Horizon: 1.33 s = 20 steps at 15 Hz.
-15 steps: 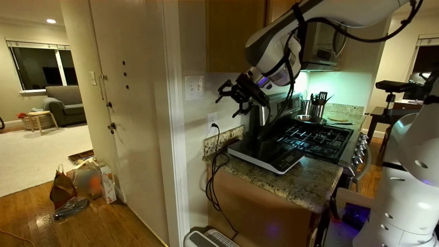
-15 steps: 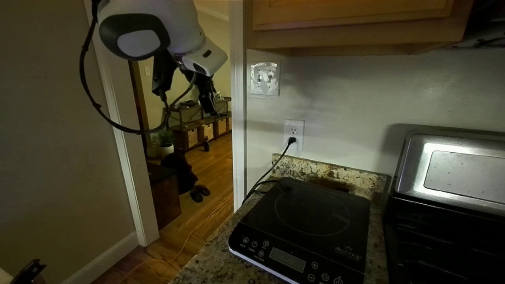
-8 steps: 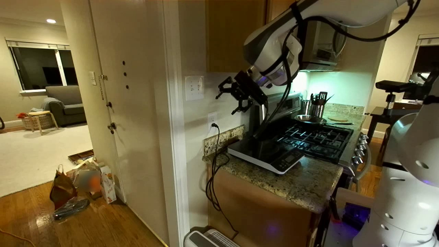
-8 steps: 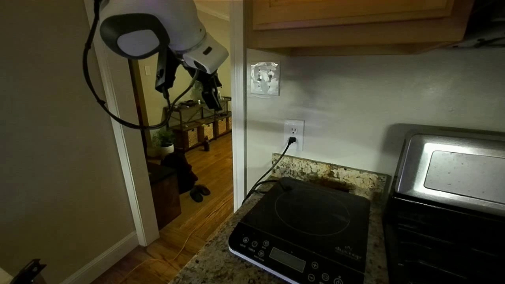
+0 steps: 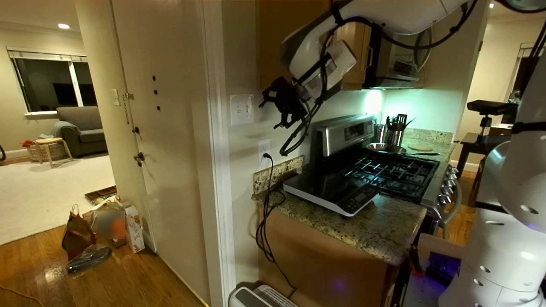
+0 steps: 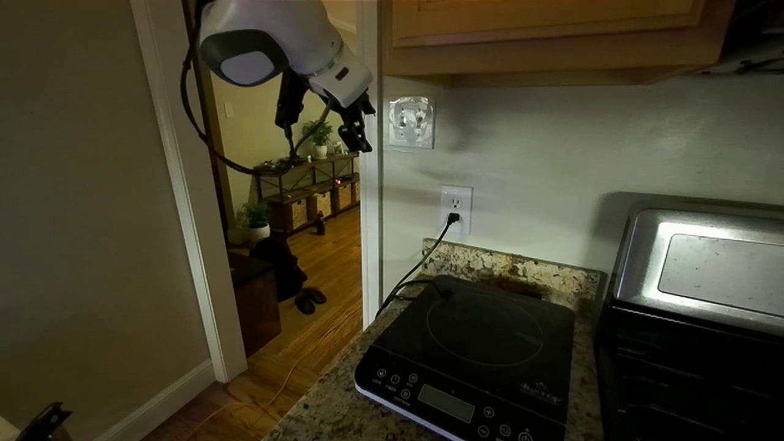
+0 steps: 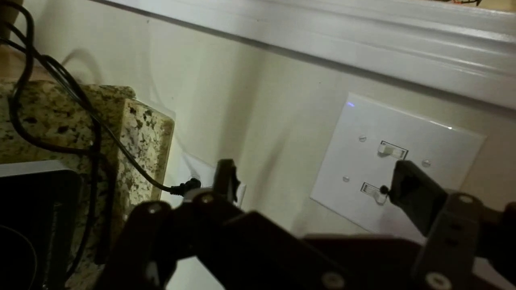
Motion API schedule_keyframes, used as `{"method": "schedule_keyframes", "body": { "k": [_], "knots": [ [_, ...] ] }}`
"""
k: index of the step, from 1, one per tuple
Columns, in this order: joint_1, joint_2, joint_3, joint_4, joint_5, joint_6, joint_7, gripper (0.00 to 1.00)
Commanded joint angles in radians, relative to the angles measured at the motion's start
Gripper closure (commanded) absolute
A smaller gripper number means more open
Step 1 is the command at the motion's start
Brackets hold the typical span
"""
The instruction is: Flip the left switch
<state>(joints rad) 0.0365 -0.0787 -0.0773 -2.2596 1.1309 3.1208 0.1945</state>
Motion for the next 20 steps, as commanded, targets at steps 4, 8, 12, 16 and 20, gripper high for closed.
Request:
{"method": "schedule_keyframes", "body": {
  "k": [4, 8, 12, 16, 20],
  "knots": [
    [-0.006, 0.13, -0.009, 0.141, 0.047, 0.0, -0.028, 0.0],
    [-0.014, 0.193, -0.012, 0.199, 0.049, 0.0, -0.033, 0.0],
    [-0.018, 0.22, 0.01, 0.262, 0.096, 0.015, -0.097, 0.0],
    [-0.024, 0.249, 0.037, 0.333, 0.153, 0.025, -0.207, 0.0],
    [-0.036, 0.295, 0.054, 0.397, 0.251, 0.03, -0.351, 0.0]
  ]
}}
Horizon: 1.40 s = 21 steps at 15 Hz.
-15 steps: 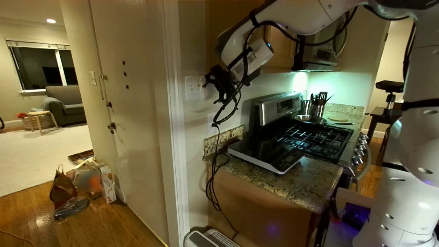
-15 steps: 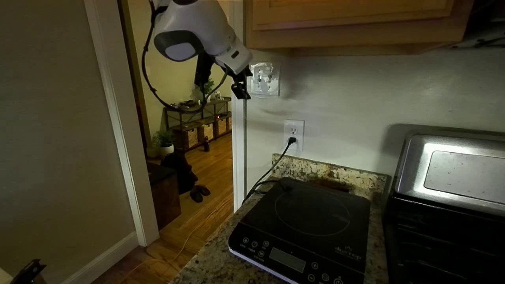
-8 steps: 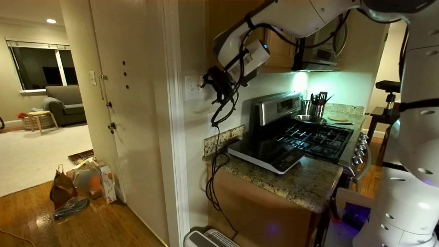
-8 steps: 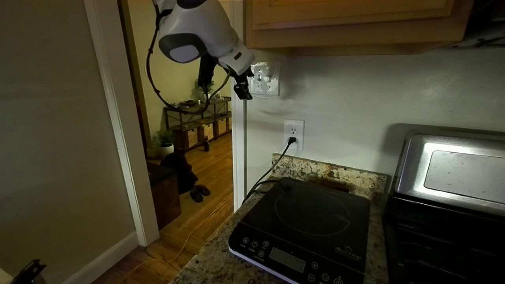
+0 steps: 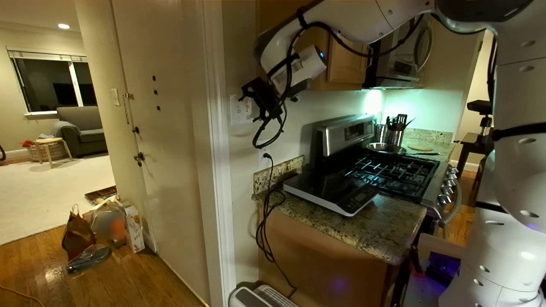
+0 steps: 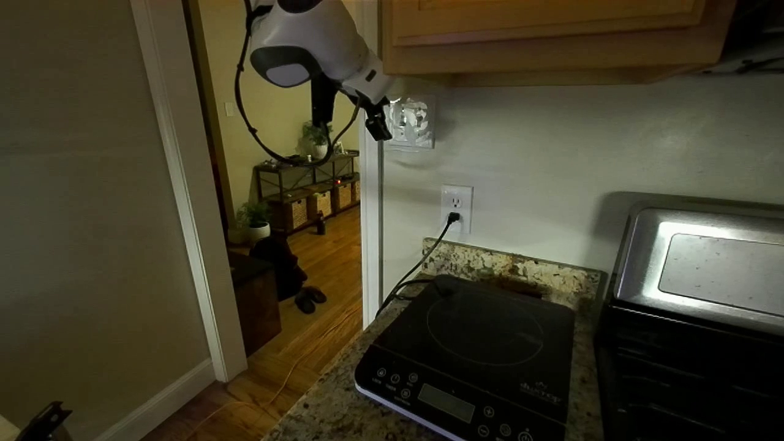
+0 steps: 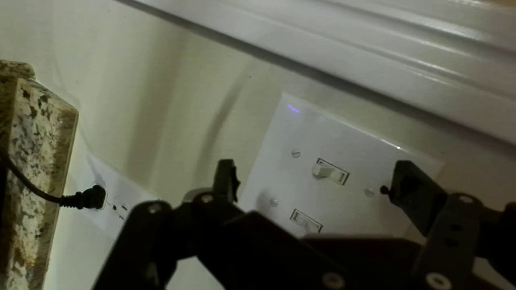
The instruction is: Flip the left switch
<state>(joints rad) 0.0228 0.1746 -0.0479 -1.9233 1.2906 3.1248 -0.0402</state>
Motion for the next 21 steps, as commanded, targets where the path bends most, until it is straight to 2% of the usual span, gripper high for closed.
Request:
{"method": "schedule_keyframes", "body": {
  "k": [1, 11, 16, 21],
  "knots": [
    [-0.028, 0.054, 0.028, 0.082, 0.133, 0.024, -0.175, 0.0],
    [-0.016, 0.149, -0.011, 0.259, 0.584, -0.006, -0.674, 0.0],
    [0.002, 0.197, -0.049, 0.321, 0.771, -0.024, -0.844, 0.0],
    [0.024, 0.198, -0.069, 0.35, 0.924, -0.048, -0.953, 0.0]
  ]
}}
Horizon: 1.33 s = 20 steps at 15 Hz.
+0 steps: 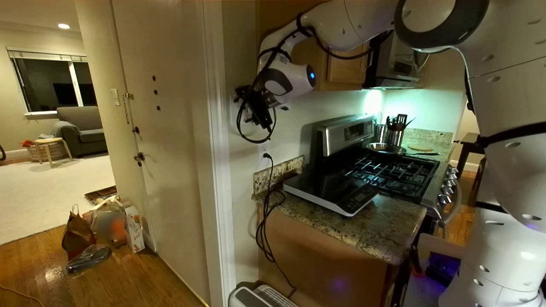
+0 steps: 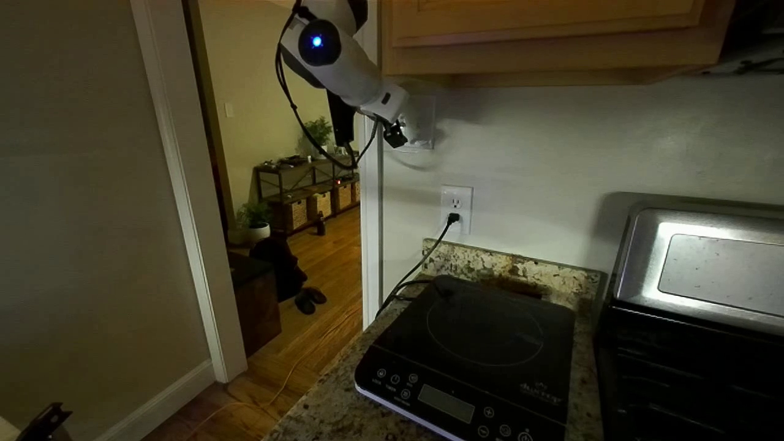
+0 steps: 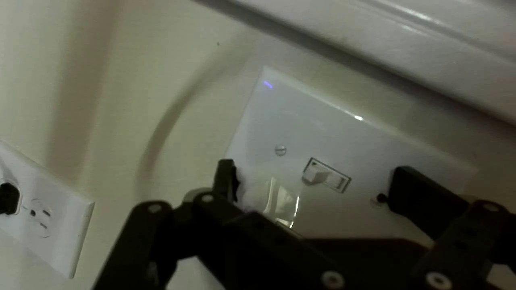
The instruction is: Flip the left switch
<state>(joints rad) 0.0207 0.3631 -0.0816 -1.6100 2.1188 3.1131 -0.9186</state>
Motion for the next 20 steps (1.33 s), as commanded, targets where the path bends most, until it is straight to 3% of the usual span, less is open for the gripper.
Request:
{"method": "schedule_keyframes", "body": {
  "k": [1, 12, 20],
  "knots": [
    [0.032, 0.007, -0.041, 0.039, 0.123, -0.043, -0.096, 0.0],
    [0.076, 0.011, -0.11, 0.075, 0.395, -0.142, -0.374, 0.0],
    [0.099, -0.099, -0.1, -0.006, 0.445, -0.172, -0.454, 0.0]
  ]
}}
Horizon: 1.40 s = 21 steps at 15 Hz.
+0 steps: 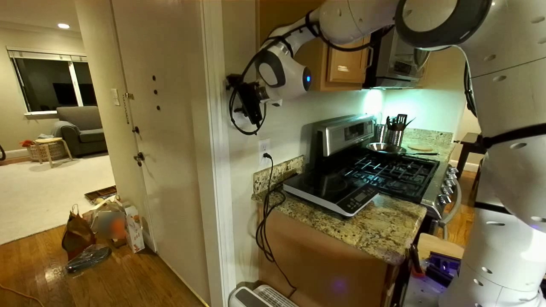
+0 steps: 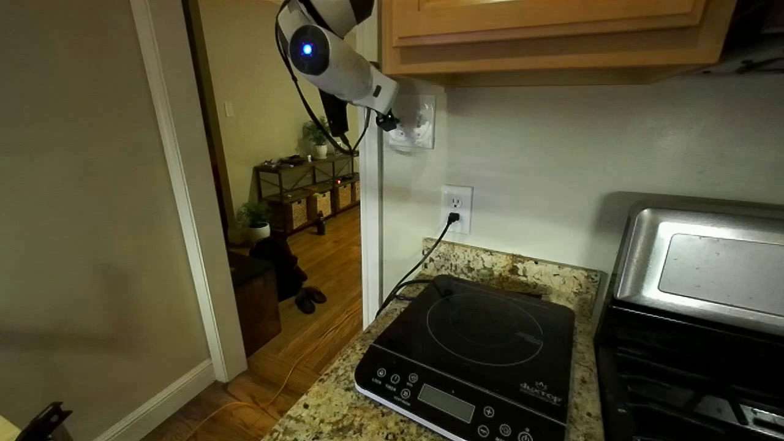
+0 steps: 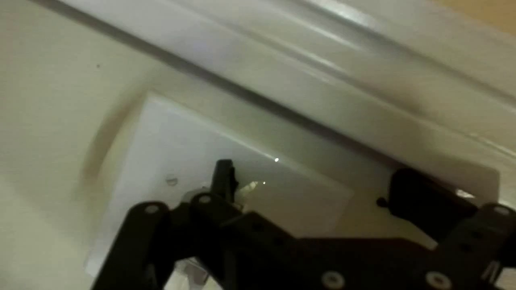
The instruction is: Flip the left switch
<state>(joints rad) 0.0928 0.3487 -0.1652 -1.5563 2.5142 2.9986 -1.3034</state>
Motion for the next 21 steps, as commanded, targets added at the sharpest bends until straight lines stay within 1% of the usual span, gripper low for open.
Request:
{"method": "schedule_keyframes", "body": {
  "k": [1, 3, 4, 5, 6, 7, 8, 10, 11, 12, 14, 17, 19, 21],
  "knots": [
    [0.031, -0.094, -0.021, -0.063, 0.057, -0.057, -0.081, 0.0],
    [0.033, -0.118, -0.016, -0.075, 0.053, -0.039, -0.105, 0.0],
    [0.021, -0.139, 0.022, -0.105, -0.019, 0.005, -0.054, 0.0],
    [0.005, -0.167, 0.075, -0.156, -0.124, 0.045, 0.022, 0.0],
    [0.013, -0.198, 0.097, -0.215, -0.232, 0.074, 0.108, 0.0],
    [0.016, -0.225, 0.121, -0.265, -0.314, 0.093, 0.163, 0.0],
    [-0.008, -0.257, 0.185, -0.321, -0.399, 0.125, 0.22, 0.0],
    [-0.012, -0.294, 0.274, -0.423, -0.57, 0.176, 0.36, 0.0],
    [-0.01, -0.309, 0.307, -0.476, -0.642, 0.195, 0.421, 0.0],
    [0.043, -0.323, 0.283, -0.531, -0.702, 0.205, 0.473, 0.0],
    [0.06, -0.348, 0.312, -0.645, -0.832, 0.208, 0.581, 0.0],
    [0.071, -0.376, 0.323, -0.817, -1.023, 0.201, 0.748, 0.0],
    [0.068, -0.392, 0.318, -0.934, -1.201, 0.193, 0.909, 0.0],
    [0.061, -0.402, 0.298, -1.018, -1.36, 0.179, 1.042, 0.0]
  ]
}}
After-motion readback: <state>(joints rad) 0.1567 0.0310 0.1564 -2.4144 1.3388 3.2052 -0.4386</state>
